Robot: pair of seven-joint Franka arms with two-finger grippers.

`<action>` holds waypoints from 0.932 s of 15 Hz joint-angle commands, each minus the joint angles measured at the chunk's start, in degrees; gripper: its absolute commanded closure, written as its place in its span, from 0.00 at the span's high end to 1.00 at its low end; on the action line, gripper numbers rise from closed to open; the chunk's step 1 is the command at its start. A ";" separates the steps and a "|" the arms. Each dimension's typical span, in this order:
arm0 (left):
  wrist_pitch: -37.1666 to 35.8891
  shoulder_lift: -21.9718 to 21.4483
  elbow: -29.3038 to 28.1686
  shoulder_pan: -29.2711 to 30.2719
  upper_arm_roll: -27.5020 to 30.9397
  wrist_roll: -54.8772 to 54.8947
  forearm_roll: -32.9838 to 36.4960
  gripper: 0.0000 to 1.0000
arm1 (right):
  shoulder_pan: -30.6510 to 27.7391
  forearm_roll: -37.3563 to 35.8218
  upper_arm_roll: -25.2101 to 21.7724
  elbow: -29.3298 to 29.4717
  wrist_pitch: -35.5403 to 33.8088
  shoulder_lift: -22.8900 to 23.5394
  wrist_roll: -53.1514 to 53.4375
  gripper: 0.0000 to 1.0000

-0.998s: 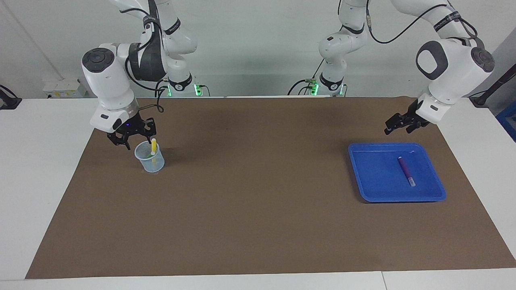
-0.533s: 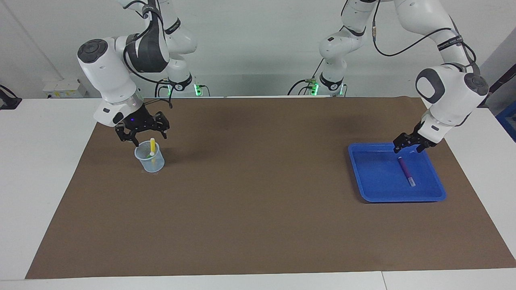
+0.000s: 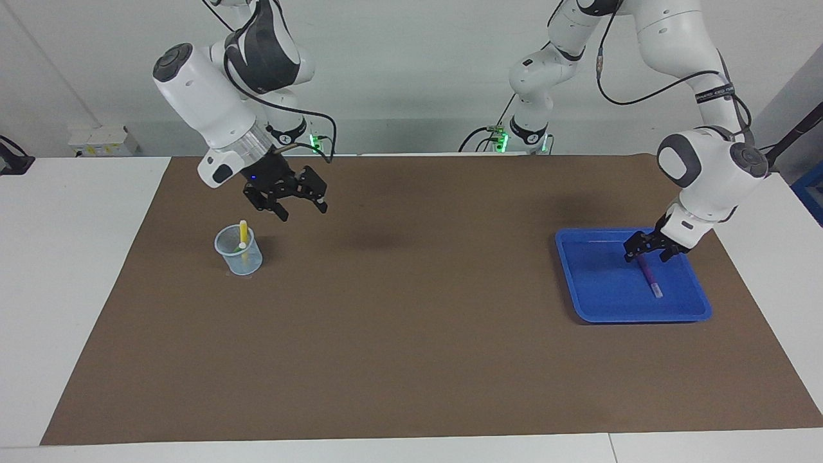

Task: Transfer and insert pens with both arms
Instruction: 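Insert the green pen into the clear cup with the right gripper, then grasp the purple pen in the blue tray with the left gripper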

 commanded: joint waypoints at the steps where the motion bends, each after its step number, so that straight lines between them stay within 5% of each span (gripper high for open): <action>1: 2.10 4.32 3.11 1.97 -0.29 1.20 3.98 1.00 | 3.47 2.38 -0.05 0.21 4.08 0.19 7.85 1.00; 7: 4.20 6.44 3.56 2.24 -0.38 1.55 5.14 1.00 | 8.23 2.38 -0.05 -0.76 10.43 0.28 16.32 1.00; 14: 6.23 7.67 2.86 3.38 -0.38 2.35 5.22 0.77 | 9.55 2.38 -0.05 -0.85 10.60 0.98 16.67 1.00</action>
